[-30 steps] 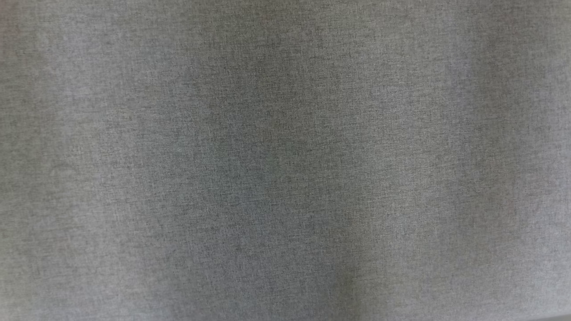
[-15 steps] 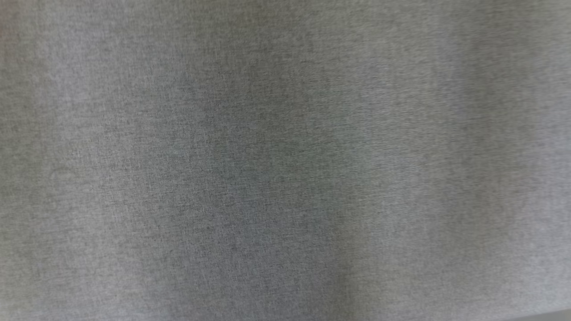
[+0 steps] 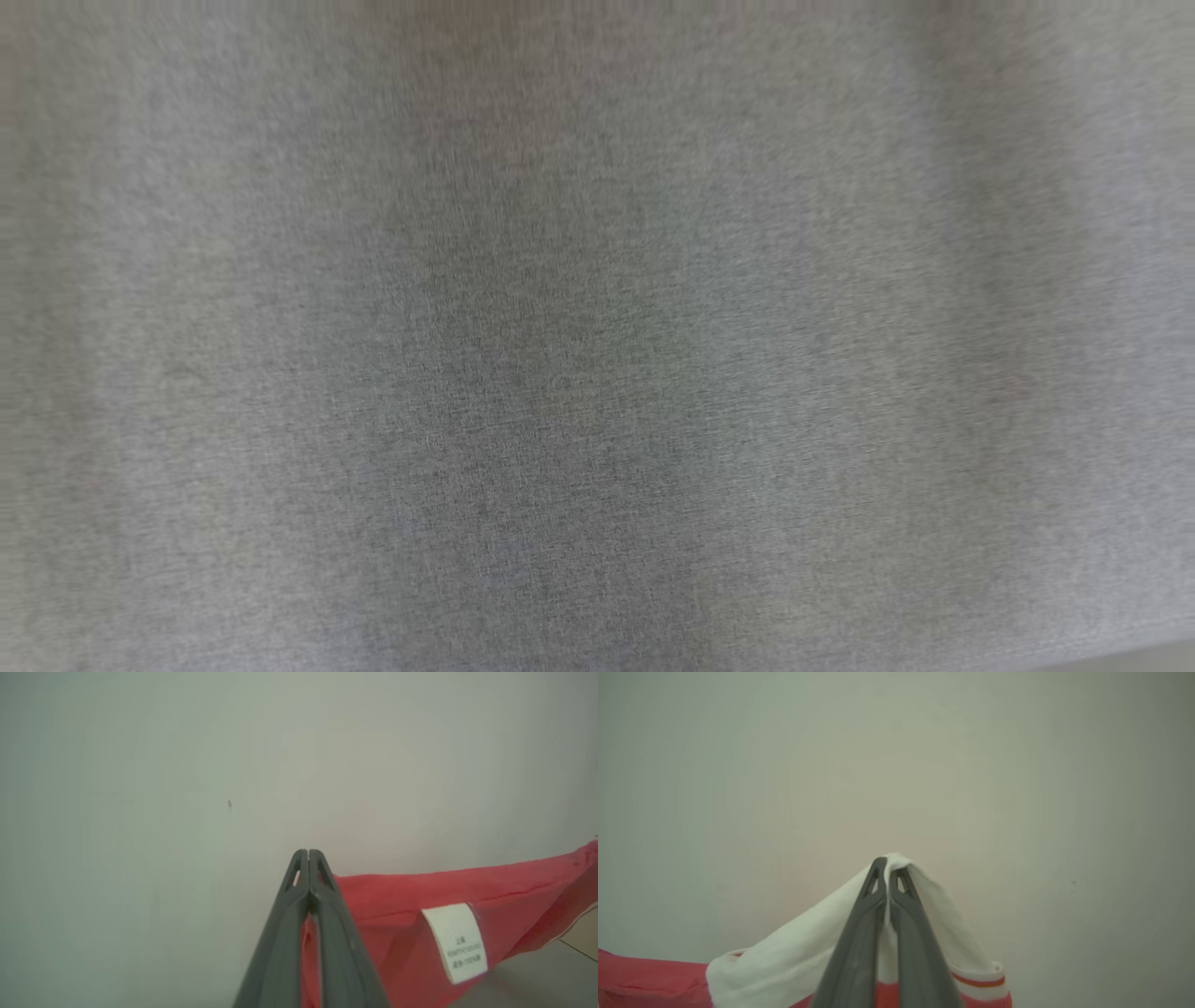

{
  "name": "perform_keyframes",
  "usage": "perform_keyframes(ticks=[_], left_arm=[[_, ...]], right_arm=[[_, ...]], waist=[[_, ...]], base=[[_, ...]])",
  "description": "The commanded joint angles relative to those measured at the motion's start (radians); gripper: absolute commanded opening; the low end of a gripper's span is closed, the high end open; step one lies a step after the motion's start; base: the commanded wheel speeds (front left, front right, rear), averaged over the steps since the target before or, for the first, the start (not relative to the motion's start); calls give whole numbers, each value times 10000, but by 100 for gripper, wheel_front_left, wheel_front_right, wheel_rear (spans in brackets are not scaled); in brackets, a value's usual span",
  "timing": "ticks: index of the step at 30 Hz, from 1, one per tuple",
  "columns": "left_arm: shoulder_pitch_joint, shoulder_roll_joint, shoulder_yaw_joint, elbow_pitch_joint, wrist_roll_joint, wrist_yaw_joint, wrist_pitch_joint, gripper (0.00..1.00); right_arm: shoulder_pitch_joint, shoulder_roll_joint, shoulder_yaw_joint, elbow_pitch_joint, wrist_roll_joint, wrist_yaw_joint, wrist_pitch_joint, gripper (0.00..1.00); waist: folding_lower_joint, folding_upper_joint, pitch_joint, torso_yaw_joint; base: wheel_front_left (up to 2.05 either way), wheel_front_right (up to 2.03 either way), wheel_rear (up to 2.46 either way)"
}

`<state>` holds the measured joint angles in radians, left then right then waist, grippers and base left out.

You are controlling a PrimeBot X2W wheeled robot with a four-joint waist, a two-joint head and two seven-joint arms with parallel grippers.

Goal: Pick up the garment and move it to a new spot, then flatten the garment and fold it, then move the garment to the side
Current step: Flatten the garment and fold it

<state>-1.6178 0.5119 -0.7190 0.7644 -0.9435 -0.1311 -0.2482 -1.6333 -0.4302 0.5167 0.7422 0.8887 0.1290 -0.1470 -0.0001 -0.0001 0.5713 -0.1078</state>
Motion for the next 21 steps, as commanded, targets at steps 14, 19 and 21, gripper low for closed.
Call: perform_keyframes(ticks=[14, 19, 21], left_arm=[[9185, 667, 2142, -6235, 673, 2556, -161, 0], [11370, 282, 2990, -7239, 1022, 2883, -163, 0], [12157, 84, 3342, -7597, 1223, 2986, -163, 0]], right_arm=[[8793, -897, -1101, -4535, 269, 28, -406, 0], [11256, -391, -2141, -5494, -312, 28, -50, 0], [12143, -141, -2492, -5807, -590, 28, 165, 0]], waist=[[1, 1, -2130, 184], [1, 1, -2427, 145], [1, 1, -2511, 122]], base=[[0, 0, 0], [0, 0, 0], [0, 0, 0]])
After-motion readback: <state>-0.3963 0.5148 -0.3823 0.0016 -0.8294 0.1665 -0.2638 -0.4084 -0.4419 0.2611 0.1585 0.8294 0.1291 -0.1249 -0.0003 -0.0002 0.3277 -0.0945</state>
